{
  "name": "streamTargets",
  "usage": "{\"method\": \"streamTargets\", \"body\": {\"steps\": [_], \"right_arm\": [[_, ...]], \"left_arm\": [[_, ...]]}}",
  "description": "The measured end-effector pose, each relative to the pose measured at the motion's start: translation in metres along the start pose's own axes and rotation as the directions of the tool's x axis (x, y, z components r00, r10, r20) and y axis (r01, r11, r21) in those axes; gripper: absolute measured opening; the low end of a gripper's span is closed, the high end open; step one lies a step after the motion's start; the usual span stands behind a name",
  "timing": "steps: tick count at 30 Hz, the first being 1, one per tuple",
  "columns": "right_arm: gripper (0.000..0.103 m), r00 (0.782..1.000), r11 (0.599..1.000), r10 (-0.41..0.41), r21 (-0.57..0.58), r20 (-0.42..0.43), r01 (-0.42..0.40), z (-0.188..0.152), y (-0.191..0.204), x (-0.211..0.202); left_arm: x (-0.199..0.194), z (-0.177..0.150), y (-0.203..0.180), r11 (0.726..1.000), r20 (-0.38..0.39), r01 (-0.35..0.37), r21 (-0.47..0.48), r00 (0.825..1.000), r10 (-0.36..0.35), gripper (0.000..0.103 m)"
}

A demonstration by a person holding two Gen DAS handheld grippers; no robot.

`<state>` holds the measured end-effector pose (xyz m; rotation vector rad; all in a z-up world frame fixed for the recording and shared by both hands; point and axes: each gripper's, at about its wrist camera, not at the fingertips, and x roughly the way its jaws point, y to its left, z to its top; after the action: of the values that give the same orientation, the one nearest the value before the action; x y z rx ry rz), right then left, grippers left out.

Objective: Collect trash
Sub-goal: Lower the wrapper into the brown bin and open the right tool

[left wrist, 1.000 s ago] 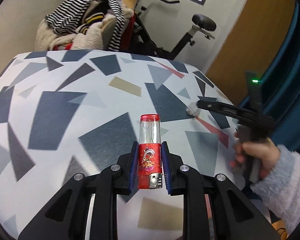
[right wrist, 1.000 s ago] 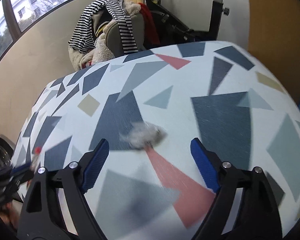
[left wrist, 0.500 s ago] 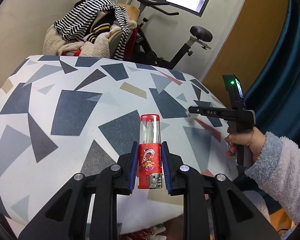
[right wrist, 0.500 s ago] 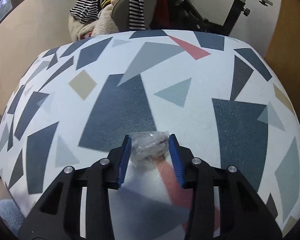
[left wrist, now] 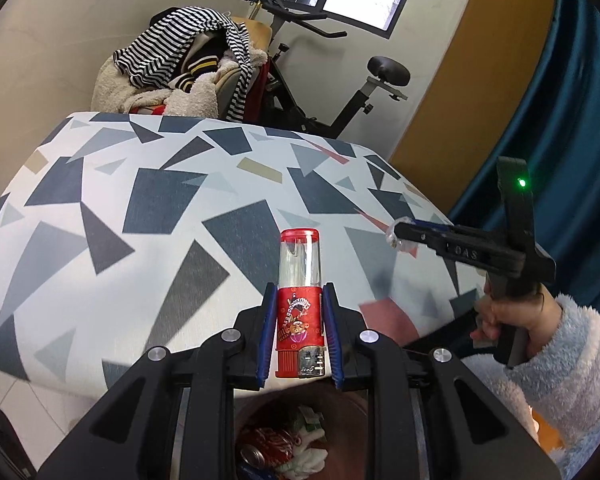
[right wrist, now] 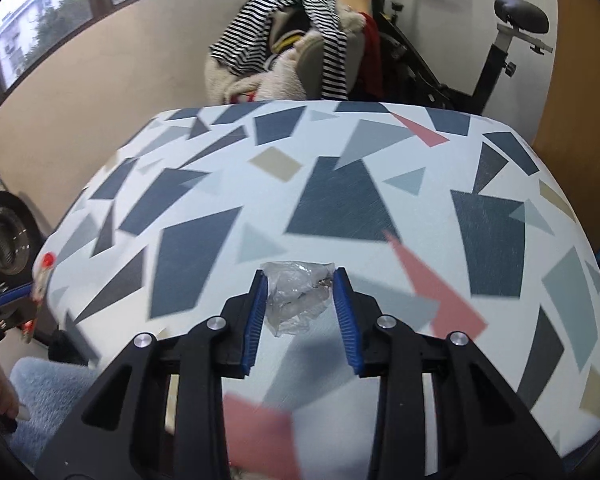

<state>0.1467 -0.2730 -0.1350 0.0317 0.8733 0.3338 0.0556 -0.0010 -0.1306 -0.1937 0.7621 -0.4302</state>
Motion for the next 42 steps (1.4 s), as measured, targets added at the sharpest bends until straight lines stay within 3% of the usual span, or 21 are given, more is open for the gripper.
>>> {"method": "streamTargets", "body": {"steps": [11,24,31,36,42], "right_arm": [[0.036,0.998,0.998,0.064,-0.025,0.000,-0.064,-0.076,0.050,-0.053],[0.036,0.988,0.991,0.125,-0.041,-0.092,-0.129,-0.147,0.080,-0.052],[0.036,0.968,0.987,0.050,-0.138,-0.245,-0.086,-0.172,0.108,-0.029],[0.037,0.952,0.979,-0.006,-0.196,-0.307,-0.057,-0.181,0.121,-0.019],[0.040,0.946,0.979,-0.032,-0.199,-0.321,-0.034,-0.191,0.126,-0.016]], "left_arm": [[-0.048,-0.046,-0.021,0.999,0.006,0.013,0.045,1.000,-0.014,0.022],[-0.074,-0.083,-0.028,0.999,0.021,0.013,0.033,1.000,-0.014,0.022],[-0.075,-0.097,-0.030,1.000,0.001,0.014,0.024,1.000,-0.014,0.022],[-0.076,-0.101,-0.029,1.000,0.009,0.010,0.018,1.000,-0.010,0.022],[-0.080,-0.108,-0.027,1.000,-0.001,0.003,0.007,1.000,-0.003,0.022]]}}
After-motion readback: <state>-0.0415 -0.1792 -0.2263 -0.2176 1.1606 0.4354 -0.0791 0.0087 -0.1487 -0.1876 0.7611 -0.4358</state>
